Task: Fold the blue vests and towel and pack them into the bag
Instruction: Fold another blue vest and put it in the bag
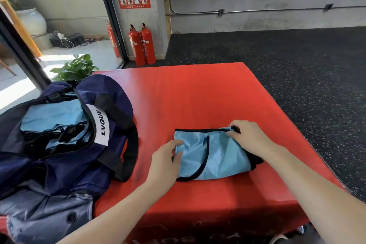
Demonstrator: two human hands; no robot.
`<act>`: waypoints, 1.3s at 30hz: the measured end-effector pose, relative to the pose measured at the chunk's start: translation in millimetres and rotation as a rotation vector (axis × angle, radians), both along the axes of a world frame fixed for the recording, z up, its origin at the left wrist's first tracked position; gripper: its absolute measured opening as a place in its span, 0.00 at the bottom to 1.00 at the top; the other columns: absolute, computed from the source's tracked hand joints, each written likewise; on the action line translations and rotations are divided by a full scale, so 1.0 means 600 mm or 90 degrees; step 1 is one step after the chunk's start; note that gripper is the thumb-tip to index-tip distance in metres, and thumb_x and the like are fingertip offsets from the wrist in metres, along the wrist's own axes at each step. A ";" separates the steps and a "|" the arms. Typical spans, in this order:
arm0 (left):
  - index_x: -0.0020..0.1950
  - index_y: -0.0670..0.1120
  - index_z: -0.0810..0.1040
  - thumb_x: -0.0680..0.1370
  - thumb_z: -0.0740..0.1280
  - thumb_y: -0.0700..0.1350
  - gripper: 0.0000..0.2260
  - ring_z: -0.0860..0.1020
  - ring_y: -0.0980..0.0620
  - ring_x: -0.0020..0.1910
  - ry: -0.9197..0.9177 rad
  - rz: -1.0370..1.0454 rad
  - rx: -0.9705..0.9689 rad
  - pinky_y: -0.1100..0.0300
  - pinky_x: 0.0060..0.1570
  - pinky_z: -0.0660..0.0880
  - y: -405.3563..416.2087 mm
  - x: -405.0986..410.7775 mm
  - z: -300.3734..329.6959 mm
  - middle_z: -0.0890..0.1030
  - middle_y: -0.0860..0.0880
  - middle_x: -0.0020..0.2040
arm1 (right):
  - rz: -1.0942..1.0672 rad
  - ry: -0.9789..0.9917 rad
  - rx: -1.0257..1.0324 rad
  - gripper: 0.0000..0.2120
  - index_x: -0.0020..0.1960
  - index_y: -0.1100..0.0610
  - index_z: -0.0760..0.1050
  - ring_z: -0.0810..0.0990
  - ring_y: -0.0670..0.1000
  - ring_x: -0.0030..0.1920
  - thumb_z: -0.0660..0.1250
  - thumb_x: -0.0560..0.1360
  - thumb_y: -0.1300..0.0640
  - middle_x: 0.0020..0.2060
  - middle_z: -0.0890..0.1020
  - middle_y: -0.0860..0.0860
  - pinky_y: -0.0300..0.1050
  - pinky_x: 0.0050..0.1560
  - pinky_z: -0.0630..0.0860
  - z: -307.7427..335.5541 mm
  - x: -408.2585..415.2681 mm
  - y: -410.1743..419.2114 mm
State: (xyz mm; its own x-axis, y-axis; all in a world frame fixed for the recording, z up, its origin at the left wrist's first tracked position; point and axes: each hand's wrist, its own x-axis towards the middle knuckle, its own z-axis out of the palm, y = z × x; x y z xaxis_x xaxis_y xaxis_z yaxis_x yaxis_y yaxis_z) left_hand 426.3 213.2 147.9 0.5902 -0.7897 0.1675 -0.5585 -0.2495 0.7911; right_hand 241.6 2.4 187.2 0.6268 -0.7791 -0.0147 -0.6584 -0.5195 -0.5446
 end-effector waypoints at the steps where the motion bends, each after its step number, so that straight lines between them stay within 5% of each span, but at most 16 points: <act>1: 0.60 0.54 0.80 0.80 0.67 0.40 0.12 0.79 0.56 0.41 -0.008 0.003 -0.001 0.62 0.45 0.77 -0.002 0.004 -0.001 0.82 0.55 0.49 | -0.009 0.007 -0.011 0.05 0.53 0.49 0.79 0.79 0.52 0.47 0.66 0.80 0.51 0.45 0.82 0.48 0.50 0.47 0.75 -0.001 0.002 0.001; 6: 0.60 0.54 0.80 0.81 0.66 0.48 0.09 0.77 0.60 0.44 -0.047 0.009 -0.001 0.74 0.44 0.70 -0.011 -0.003 0.007 0.79 0.58 0.50 | -0.049 0.050 -0.038 0.04 0.54 0.49 0.75 0.78 0.54 0.41 0.63 0.82 0.50 0.38 0.79 0.48 0.49 0.38 0.69 -0.009 0.006 0.008; 13: 0.64 0.52 0.79 0.82 0.64 0.46 0.11 0.75 0.61 0.42 -0.141 -0.029 0.038 0.63 0.48 0.73 -0.005 -0.010 0.000 0.76 0.61 0.55 | -0.056 0.053 -0.088 0.08 0.60 0.55 0.72 0.75 0.55 0.46 0.60 0.83 0.54 0.47 0.77 0.52 0.50 0.43 0.70 -0.011 0.004 0.020; 17: 0.68 0.51 0.76 0.83 0.60 0.48 0.14 0.78 0.52 0.49 -0.177 -0.021 0.131 0.53 0.52 0.76 -0.012 -0.006 0.012 0.75 0.56 0.59 | -0.058 0.113 -0.168 0.10 0.60 0.51 0.71 0.77 0.54 0.48 0.61 0.83 0.48 0.51 0.75 0.48 0.49 0.43 0.71 -0.003 0.001 0.035; 20: 0.67 0.51 0.75 0.84 0.59 0.49 0.13 0.79 0.49 0.48 -0.281 -0.017 0.209 0.54 0.46 0.74 -0.015 -0.005 0.026 0.73 0.53 0.59 | -0.068 0.117 -0.219 0.14 0.63 0.50 0.71 0.75 0.53 0.57 0.63 0.81 0.45 0.56 0.75 0.48 0.48 0.46 0.73 0.011 -0.001 0.050; 24: 0.63 0.51 0.79 0.82 0.62 0.48 0.12 0.75 0.51 0.51 -0.317 -0.013 0.146 0.57 0.42 0.67 -0.032 0.009 0.043 0.72 0.52 0.56 | -0.058 0.029 -0.303 0.13 0.62 0.50 0.74 0.72 0.52 0.57 0.65 0.80 0.46 0.56 0.76 0.47 0.47 0.49 0.75 0.031 -0.006 0.077; 27: 0.60 0.51 0.82 0.81 0.65 0.44 0.11 0.73 0.49 0.61 -0.289 -0.106 0.088 0.53 0.54 0.71 -0.058 0.029 0.046 0.74 0.51 0.62 | -0.039 -0.079 -0.105 0.06 0.51 0.49 0.76 0.77 0.43 0.38 0.67 0.79 0.47 0.44 0.81 0.45 0.45 0.41 0.76 0.037 0.001 0.112; 29: 0.62 0.54 0.82 0.81 0.64 0.45 0.12 0.68 0.51 0.69 -0.270 -0.162 0.107 0.51 0.66 0.65 -0.075 0.038 0.048 0.72 0.51 0.69 | -0.009 -0.036 0.019 0.09 0.45 0.50 0.76 0.75 0.42 0.27 0.67 0.78 0.45 0.35 0.82 0.47 0.41 0.32 0.73 0.026 0.008 0.135; 32: 0.64 0.56 0.79 0.83 0.61 0.46 0.13 0.61 0.53 0.75 -0.248 -0.206 0.169 0.50 0.70 0.58 -0.095 0.049 0.042 0.68 0.53 0.75 | 0.036 0.074 0.067 0.14 0.44 0.52 0.74 0.77 0.45 0.29 0.66 0.79 0.42 0.35 0.81 0.48 0.43 0.33 0.75 0.004 0.012 0.152; 39: 0.57 0.60 0.81 0.81 0.62 0.51 0.10 0.74 0.52 0.58 -0.243 -0.179 0.192 0.47 0.62 0.69 -0.086 0.065 0.025 0.78 0.57 0.55 | -0.027 0.194 -0.069 0.24 0.40 0.50 0.71 0.79 0.52 0.43 0.56 0.78 0.30 0.36 0.77 0.45 0.48 0.42 0.72 -0.010 0.000 0.096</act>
State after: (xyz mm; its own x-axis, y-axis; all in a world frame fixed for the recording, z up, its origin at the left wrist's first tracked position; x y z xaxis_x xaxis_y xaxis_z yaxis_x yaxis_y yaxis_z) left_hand 465.5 161.8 163.0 0.2916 -0.9540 0.0701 -0.8691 -0.2336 0.4361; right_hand 241.4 60.3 181.4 0.5733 -0.8116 -0.1124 -0.8049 -0.5323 -0.2624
